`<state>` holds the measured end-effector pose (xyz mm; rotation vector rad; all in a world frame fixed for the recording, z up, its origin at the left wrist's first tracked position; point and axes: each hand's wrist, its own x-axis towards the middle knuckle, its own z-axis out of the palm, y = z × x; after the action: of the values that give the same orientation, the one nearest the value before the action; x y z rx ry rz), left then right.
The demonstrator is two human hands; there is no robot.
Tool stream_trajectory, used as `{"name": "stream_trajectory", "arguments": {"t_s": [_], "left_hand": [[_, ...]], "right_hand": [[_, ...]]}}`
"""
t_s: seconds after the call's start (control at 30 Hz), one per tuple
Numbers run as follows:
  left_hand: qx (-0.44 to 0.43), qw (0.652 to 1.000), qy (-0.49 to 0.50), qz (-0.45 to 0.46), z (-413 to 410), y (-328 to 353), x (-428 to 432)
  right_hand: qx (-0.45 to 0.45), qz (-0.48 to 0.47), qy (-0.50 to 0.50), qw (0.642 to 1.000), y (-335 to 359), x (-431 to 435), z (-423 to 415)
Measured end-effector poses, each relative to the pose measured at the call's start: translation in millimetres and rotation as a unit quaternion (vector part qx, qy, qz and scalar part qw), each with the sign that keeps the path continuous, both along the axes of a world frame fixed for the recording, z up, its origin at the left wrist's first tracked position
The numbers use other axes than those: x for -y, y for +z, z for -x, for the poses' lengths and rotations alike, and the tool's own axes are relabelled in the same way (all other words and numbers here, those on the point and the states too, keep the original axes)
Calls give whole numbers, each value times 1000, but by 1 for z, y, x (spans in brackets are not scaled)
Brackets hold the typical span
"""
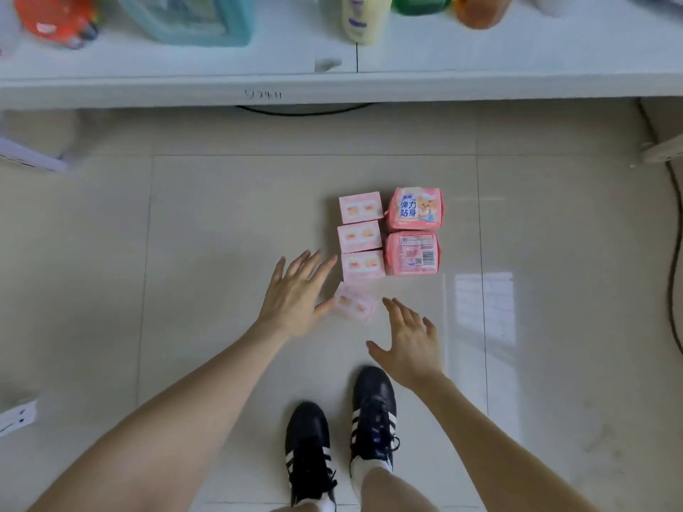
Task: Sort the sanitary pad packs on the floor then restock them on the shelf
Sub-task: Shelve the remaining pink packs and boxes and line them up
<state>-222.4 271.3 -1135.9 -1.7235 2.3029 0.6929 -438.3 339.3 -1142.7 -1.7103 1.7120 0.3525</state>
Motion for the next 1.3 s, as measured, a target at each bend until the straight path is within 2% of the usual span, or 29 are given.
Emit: {"name": "stream_trajectory", "arguments": {"t_s": [0.27, 0.5, 0.93, 1.3], "left_hand": [[-42, 999, -12, -4, 11, -103, 28], [-67, 998, -4, -4, 27, -136, 37], [-12, 999, 19, -34, 39, -137, 40], [-15, 989, 135, -53, 11, -48, 14]], "right_hand": [[39, -4, -44, 998, -115, 10, -8], [65, 39, -66, 995, -148, 7, -8], [95, -11, -73, 993, -130, -7, 11], [103, -21, -88, 991, -32, -6, 10]]}}
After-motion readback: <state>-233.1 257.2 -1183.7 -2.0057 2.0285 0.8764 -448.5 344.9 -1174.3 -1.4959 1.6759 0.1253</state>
